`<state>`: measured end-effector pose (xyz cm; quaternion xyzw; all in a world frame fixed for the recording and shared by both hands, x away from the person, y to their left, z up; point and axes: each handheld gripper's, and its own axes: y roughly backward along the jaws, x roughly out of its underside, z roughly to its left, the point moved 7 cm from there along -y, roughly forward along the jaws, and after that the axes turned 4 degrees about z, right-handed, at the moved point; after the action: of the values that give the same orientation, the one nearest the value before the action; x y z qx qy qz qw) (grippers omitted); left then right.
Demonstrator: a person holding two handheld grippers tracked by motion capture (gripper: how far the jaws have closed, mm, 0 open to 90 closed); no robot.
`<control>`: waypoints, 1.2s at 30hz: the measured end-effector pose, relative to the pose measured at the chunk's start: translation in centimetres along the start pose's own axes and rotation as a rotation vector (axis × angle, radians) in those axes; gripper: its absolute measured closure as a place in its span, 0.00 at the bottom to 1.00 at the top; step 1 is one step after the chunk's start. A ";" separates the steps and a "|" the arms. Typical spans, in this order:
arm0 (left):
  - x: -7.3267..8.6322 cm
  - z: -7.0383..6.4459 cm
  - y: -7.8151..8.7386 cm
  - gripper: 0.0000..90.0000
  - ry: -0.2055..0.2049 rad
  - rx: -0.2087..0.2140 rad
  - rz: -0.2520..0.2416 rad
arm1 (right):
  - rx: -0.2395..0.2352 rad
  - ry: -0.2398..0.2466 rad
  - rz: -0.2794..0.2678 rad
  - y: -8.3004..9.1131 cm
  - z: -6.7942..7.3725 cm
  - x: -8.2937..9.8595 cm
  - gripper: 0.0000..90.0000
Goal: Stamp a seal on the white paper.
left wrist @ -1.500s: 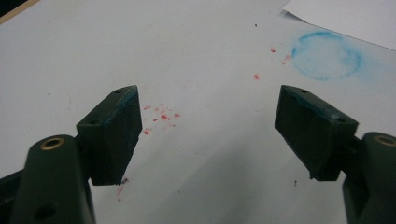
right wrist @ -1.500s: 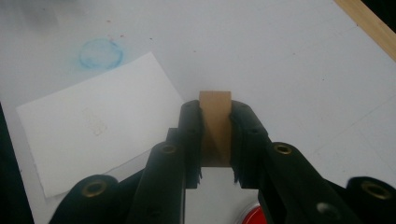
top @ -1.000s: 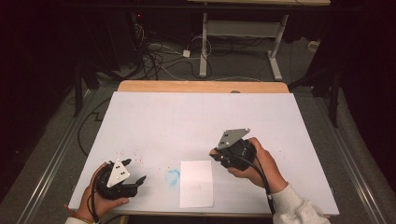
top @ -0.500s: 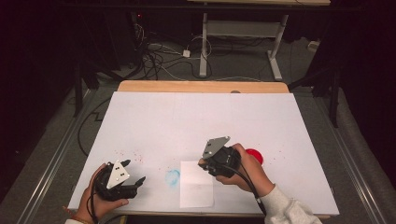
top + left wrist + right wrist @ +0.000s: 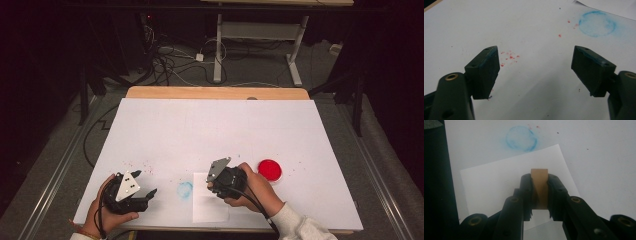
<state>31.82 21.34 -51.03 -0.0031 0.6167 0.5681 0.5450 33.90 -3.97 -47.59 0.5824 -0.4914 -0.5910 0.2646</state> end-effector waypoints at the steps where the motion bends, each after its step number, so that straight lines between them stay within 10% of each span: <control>1: 0.0 0.0 0.0 0.25 -0.004 0.001 0.003 | -0.003 0.004 0.009 -0.2 0.1 0.0 0.85; 36: -0.1 -0.1 -0.1 0.25 -0.005 0.003 0.002 | -0.066 0.016 0.087 -3.3 0.8 0.7 0.85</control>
<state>31.85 21.21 -51.01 -0.0005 0.6161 0.5678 0.5459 33.82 -3.14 -50.98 0.5560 -0.4946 -0.5902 0.3129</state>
